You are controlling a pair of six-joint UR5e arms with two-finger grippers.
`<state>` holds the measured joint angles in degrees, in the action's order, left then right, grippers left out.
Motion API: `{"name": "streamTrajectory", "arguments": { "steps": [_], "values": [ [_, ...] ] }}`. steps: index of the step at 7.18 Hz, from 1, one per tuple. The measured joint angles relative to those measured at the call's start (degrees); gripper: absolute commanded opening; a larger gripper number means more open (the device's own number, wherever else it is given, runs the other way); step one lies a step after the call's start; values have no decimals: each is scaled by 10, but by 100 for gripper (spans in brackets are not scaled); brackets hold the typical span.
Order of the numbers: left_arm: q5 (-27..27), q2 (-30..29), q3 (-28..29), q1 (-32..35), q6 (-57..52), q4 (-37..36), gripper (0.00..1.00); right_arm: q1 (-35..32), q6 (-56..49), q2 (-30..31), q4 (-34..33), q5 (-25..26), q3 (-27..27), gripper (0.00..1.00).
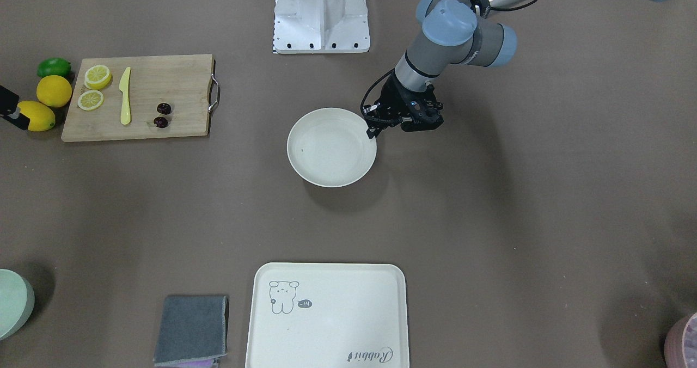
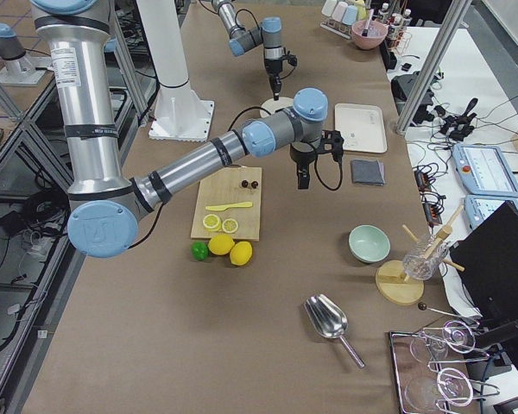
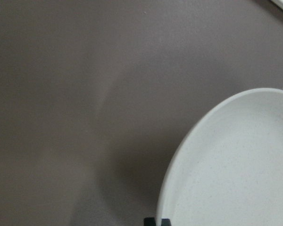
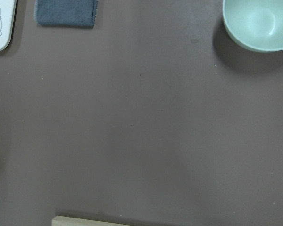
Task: Place red cherry on plate
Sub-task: 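Move the right gripper to the cutting board and grasp the dark red cherries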
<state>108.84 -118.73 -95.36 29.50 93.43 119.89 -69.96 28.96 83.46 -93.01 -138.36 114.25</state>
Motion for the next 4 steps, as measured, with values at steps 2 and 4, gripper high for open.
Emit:
{"name": "streamTrajectory", "arguments": {
  "steps": [2,4],
  "values": [
    [-3,-6,17,-2,1,0,98,26,29,0,0,3,19,100],
    [-3,-7,20,-2,0,0,98,56,59,-1,1,13,29,100]
  ]
}}
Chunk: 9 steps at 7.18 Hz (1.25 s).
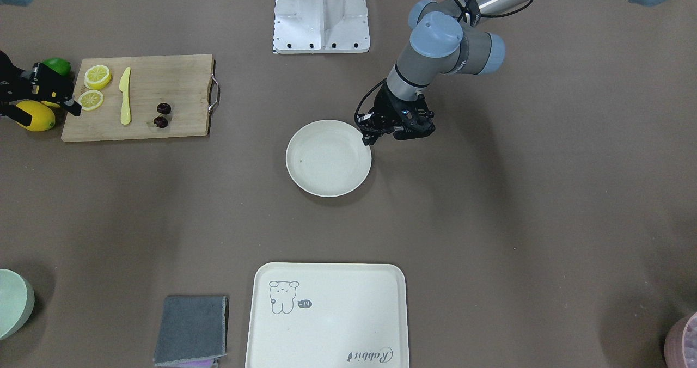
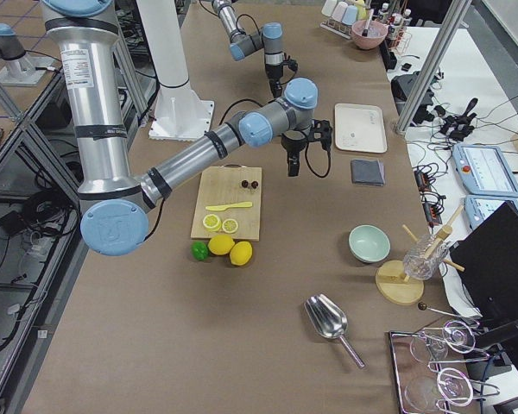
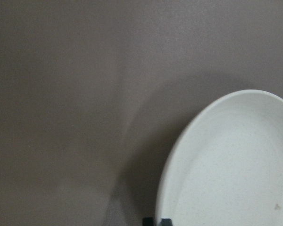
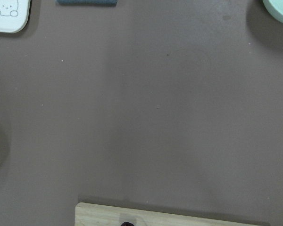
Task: Place red cherry on plate
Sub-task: 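Move the right gripper to the cutting board and grasp the dark red cherries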
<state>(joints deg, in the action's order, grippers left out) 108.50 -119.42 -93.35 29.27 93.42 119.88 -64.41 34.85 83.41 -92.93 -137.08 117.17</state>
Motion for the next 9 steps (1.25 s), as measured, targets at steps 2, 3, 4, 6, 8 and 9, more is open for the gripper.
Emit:
{"name": "streamTrajectory", "arguments": {
  "steps": [2,3,4,6,8,9],
  "values": [
    [3,-1,-5,9,-1,0,98,55,52,3,25,43,13,100],
    [9,-2,-10,21,-3,-8,98,92,80,13,57,77,13,100],
    [25,-7,-16,38,-5,-30,98,131,124,29,96,107,11,100],
    [50,-27,-22,63,-27,-80,98,202,224,69,166,161,9,99],
    [54,-32,-23,71,-39,-92,98,269,291,87,189,224,3,99],
    [53,-32,-23,72,-41,-93,98,297,310,90,191,246,-1,98]
  ]
}}
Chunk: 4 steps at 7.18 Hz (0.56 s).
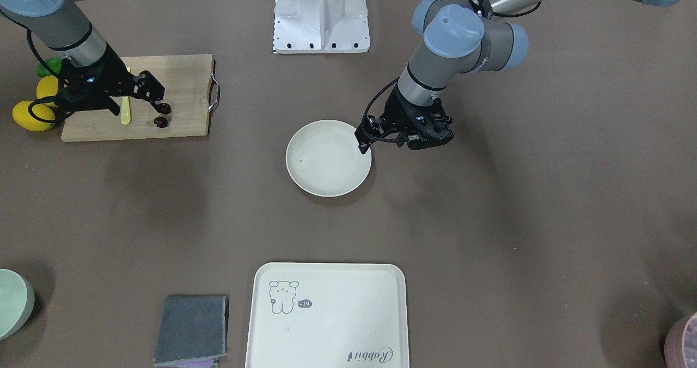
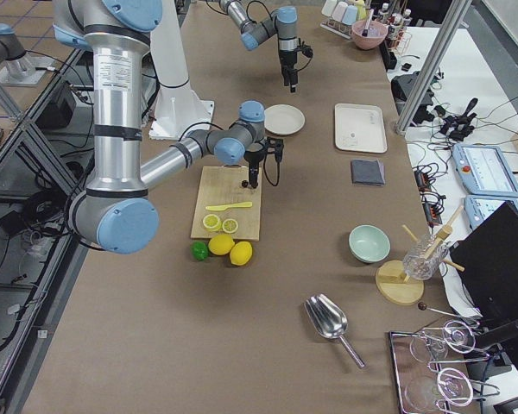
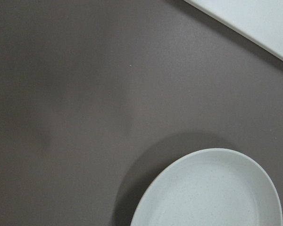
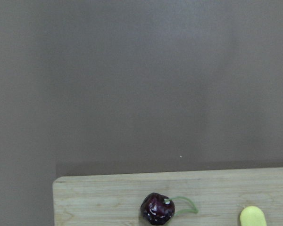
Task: Place red cherry on plate
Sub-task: 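Move the right gripper to the cutting board and grasp the dark red cherries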
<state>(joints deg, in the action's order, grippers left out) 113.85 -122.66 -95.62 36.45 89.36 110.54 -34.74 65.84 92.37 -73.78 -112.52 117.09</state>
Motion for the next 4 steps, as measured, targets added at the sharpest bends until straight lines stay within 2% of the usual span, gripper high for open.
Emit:
{"name": "streamTrajectory", "arguments": {
  "steps": [1,2,3,4],
  "values": [
    [0,0,0,1,0,0,98,26,15,-1,1,20,-5,90],
    [-1,0,0,2,-1,0,98,44,29,-3,1,33,-8,76],
    [-1,-1,1,2,-1,-1,98,53,37,-4,1,39,-10,55],
    [-1,-1,1,2,-1,-1,98,56,40,-4,1,47,-11,42]
  ]
}}
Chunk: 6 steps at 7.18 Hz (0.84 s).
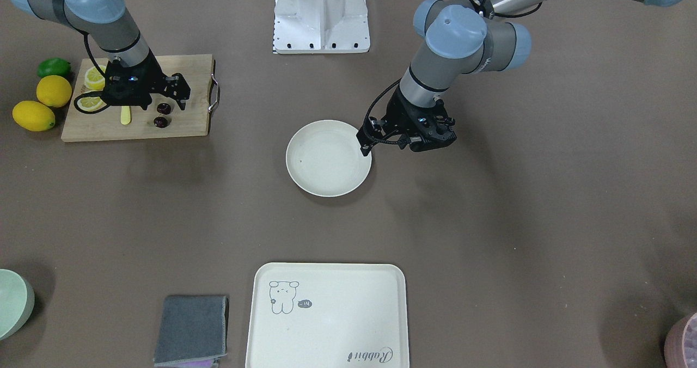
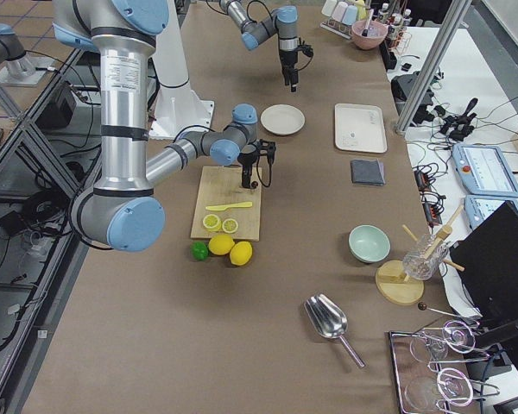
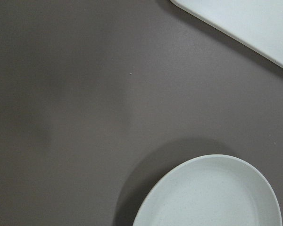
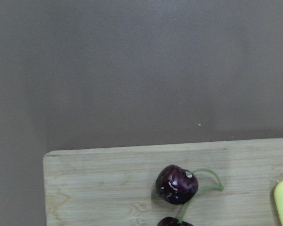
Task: Place red cherry on plate
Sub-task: 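Move the right gripper to the cutting board and grasp the dark red cherries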
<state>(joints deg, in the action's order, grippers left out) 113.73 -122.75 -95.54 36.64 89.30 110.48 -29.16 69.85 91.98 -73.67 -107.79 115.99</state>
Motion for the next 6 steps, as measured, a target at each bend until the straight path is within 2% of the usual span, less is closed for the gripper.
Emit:
{"name": "streamTrajectory", "arguments": {
  "steps": [1,2,3,4,6],
  "values": [
    [0,0,0,0,0,0,98,1,3,0,0,11,-3,26],
    [0,0,0,0,0,0,98,1,3,0,0,17,-8,19],
    [0,0,0,-1,0,0,98,1,4,0,0,19,-11,7],
    [0,0,0,-1,0,0,98,1,4,-1,0,20,-11,0],
    [0,1,0,0,0,0,98,0,5,-3,0,20,-3,0]
  ]
}}
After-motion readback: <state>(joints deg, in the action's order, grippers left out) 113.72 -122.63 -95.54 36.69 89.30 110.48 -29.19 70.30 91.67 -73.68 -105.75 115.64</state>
